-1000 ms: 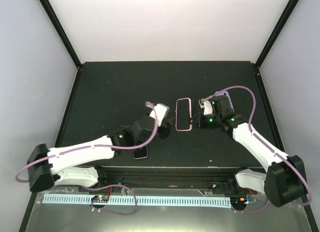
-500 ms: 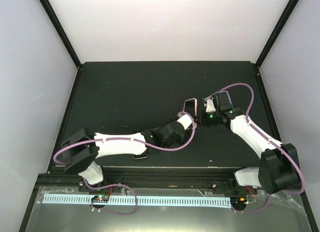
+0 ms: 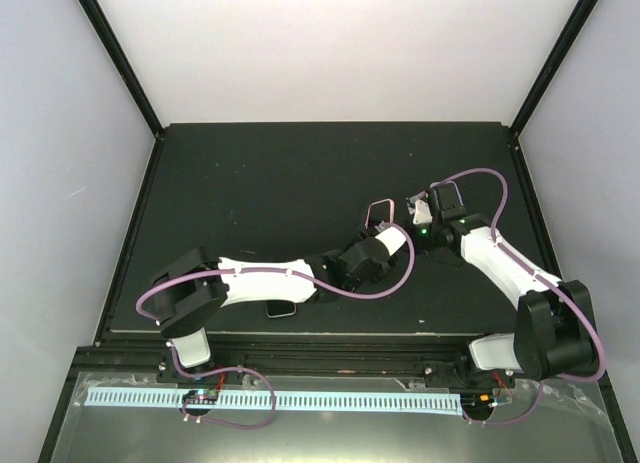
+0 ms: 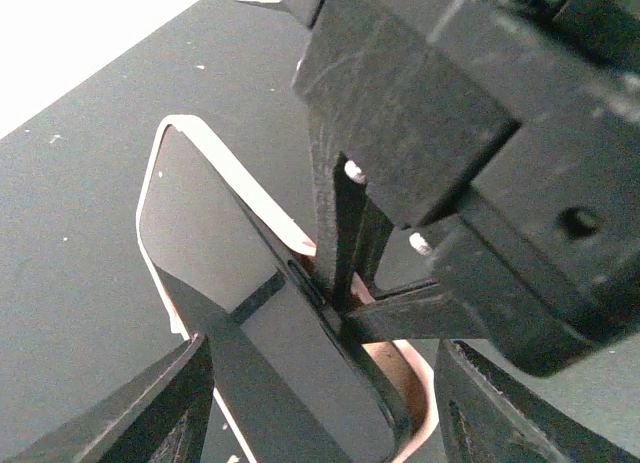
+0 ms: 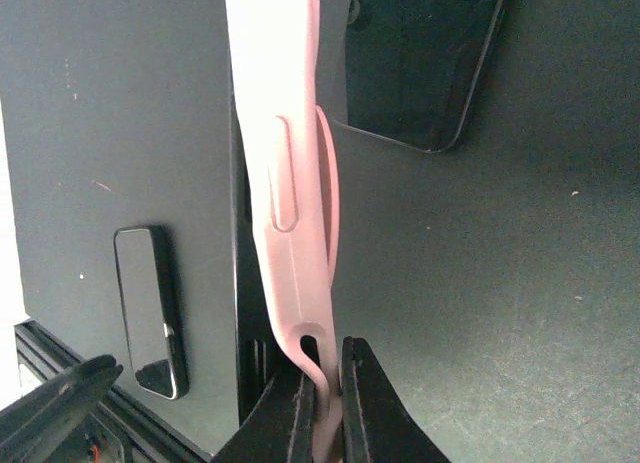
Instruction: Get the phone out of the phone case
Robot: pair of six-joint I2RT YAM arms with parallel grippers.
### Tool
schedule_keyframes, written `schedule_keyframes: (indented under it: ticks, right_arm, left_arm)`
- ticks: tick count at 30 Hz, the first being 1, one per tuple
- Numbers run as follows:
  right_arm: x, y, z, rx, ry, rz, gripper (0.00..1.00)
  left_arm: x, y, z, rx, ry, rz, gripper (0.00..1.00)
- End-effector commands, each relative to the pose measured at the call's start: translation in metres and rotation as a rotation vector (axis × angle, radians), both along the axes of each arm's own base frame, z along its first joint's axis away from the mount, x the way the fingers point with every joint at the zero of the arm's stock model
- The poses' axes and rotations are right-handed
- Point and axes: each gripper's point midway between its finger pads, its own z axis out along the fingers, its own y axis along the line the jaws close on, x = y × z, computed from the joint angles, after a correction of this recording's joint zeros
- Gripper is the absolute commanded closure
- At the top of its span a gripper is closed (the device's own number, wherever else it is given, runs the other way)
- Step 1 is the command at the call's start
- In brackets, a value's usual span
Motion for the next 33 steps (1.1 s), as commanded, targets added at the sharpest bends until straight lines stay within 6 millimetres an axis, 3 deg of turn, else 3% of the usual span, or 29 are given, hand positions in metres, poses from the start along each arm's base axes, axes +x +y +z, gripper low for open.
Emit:
schedule_keyframes:
  ticks: [1,9,19,26,28,33]
  right_arm:
    - [0.009,0.010,0.030,0.095,-0.076,0.017,0.99]
    - [0.003,0.016,0.039,0.154,-0.078,0.037,0.99]
    - [-0.001,0.021,0.044,0.242,-0.029,0.051,0.99]
    - [-0.006,0.026,0.054,0.302,-0.034,0.072,0.99]
    - [-0.008,0.027,0.057,0.314,-0.038,0.078,0.99]
    - [-0.008,0.027,0.058,0.316,-0.048,0.078,0.99]
  left_arm:
    - [0.010,0.002,0.010,0.076,-0.078,0.039,0.39]
    - [0.019,0.019,0.005,0.238,-0.170,0.076,0.42]
    - [0.025,0.055,0.004,0.480,-0.337,0.135,0.34]
    - [0.028,0.062,0.014,0.585,-0.486,0.151,0.35]
    - [0.030,0.065,0.017,0.601,-0.512,0.167,0.40]
    - [0.029,0.057,0.033,0.576,-0.586,0.163,0.65]
